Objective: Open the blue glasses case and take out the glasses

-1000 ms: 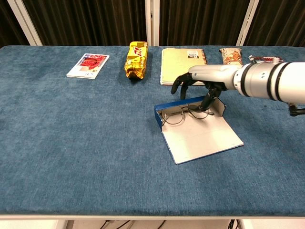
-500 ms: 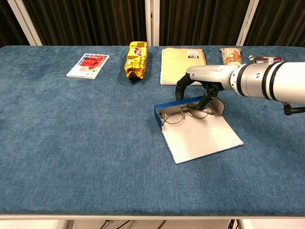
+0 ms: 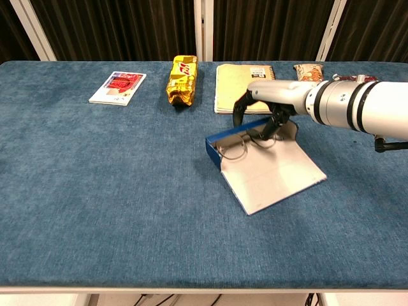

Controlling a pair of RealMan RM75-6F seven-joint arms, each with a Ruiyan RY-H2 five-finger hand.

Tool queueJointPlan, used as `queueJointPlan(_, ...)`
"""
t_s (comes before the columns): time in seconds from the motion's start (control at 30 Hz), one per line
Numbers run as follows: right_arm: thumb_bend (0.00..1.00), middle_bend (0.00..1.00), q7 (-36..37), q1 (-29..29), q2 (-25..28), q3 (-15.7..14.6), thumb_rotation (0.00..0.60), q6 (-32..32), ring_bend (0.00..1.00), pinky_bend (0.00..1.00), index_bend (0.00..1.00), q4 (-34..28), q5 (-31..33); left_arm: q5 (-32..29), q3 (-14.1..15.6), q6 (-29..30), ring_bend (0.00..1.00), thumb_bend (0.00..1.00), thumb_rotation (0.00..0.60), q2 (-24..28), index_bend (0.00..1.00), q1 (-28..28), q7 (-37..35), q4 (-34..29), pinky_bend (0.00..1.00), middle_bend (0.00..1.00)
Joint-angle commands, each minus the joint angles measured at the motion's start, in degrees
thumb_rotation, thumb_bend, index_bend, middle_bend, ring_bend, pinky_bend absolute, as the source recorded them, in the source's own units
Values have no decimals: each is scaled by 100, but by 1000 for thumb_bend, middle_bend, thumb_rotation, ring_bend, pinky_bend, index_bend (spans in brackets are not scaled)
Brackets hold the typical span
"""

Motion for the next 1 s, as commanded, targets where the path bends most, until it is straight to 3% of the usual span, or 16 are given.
queueJointPlan(0.03, 464, 300, 130, -119, -198, 120, 600, 385, 0, 0, 629, 57, -260, 1, 0, 1, 452, 579, 600, 0, 664, 0, 5, -1, 441, 645)
queueJointPlan(0.4, 458, 317, 478, -430, -1537, 180, 600, 2164, 0, 0, 651, 1370, -1664, 3, 3, -2, 452, 579, 600, 5, 663, 1, -18, 4, 441, 645)
queueJointPlan(0.53, 454, 318, 655, -505, -1859, 140, 600, 2362, 0, 0, 656, 1886, -1905, 6, 3, -3, 452, 579, 600, 7, 663, 0, -33, 5, 440, 645)
queueJointPlan(0.7, 448, 319, 856, -535, -1956, 164, 600, 2195, 0, 0, 657, 2088, -1952, 7, 2, -6, 452, 580, 600, 6, 662, -3, -32, 7, 440, 645)
queueJointPlan(0.9, 446, 314, 658, -366, -1883, 382, 600, 1339, 0, 0, 651, 2073, -1523, 3, 3, -4, 452, 579, 600, 2, 662, -1, -15, 4, 440, 644)
queueJointPlan(1.0, 402, 282, 453, -243, -1772, 501, 600, 892, 0, 0, 572, 1970, -1259, -3, 1, -6, 452, 579, 600, 3, 662, -1, -10, 3, 440, 645)
